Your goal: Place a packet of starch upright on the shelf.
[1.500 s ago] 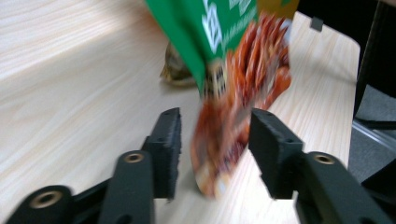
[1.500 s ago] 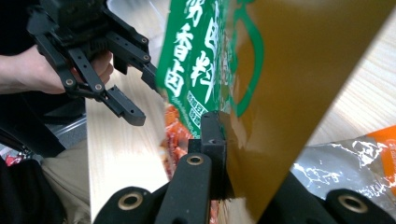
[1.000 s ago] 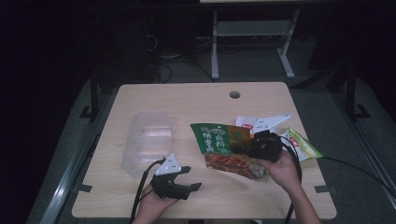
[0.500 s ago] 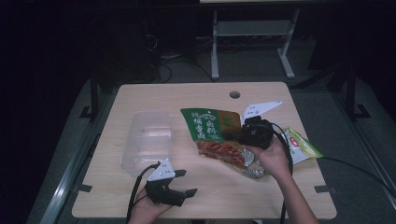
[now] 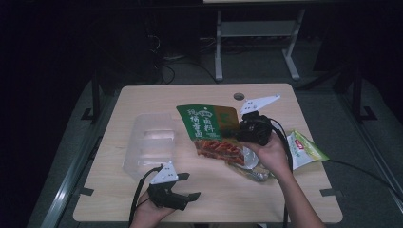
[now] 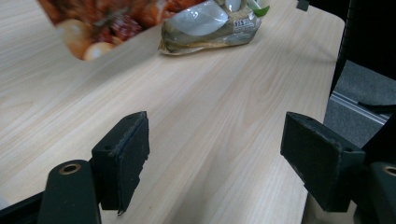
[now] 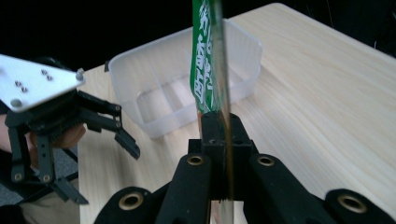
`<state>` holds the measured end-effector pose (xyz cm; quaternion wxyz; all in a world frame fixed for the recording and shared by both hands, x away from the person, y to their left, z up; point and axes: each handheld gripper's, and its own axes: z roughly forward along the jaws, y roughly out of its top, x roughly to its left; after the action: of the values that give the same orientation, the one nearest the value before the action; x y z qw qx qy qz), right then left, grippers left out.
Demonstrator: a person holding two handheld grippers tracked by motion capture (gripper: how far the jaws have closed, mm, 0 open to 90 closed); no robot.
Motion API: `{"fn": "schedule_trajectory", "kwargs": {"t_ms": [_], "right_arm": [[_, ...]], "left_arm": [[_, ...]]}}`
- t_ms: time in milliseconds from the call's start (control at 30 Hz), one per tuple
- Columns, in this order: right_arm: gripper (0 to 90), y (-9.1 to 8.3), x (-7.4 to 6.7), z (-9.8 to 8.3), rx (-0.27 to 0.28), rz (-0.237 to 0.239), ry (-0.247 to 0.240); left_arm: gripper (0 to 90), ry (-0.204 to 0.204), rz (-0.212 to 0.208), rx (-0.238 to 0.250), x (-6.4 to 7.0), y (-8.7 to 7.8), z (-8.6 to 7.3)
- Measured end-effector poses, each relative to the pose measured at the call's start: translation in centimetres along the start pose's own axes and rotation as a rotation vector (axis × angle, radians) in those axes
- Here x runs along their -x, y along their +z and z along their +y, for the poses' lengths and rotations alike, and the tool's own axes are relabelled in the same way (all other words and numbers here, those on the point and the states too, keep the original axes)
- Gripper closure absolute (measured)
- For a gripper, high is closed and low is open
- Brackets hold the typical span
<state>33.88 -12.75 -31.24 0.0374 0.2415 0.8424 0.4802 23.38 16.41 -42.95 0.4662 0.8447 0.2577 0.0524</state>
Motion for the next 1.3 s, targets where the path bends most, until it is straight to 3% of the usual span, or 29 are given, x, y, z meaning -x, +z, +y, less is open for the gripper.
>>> {"fn": "schedule_trajectory", "kwargs": {"t_ms": [333, 467, 833, 1133, 1300], "right_arm": [[89.2, 1.1, 0.2, 2.4, 0.000, 0.006, -0.008], [89.2, 2.2, 0.4, 3.6, 0.003, 0.014, -0.027], [89.2, 5.6, 0.6, 6.6, -0.003, 0.043, -0.026], [89.2, 7.3, 1.1, 8.4, 0.020, 0.060, -0.026], [89.2, 8.1, 1.2, 9.3, 0.024, 0.062, -0.034]], "left_arm": [[23.2, 0.008, -0.019, -0.006, 0.2, 0.2, 0.0], [23.2, 0.002, -0.026, 0.002, 0.3, 0.2, 0.0], [23.2, 0.007, -0.035, 0.003, 0.6, 0.4, 0.0], [23.4, -0.014, -0.030, 0.003, 0.2, 0.5, -0.1], [23.4, -0.004, -0.028, -0.002, 0.1, 0.3, -0.1]]}}
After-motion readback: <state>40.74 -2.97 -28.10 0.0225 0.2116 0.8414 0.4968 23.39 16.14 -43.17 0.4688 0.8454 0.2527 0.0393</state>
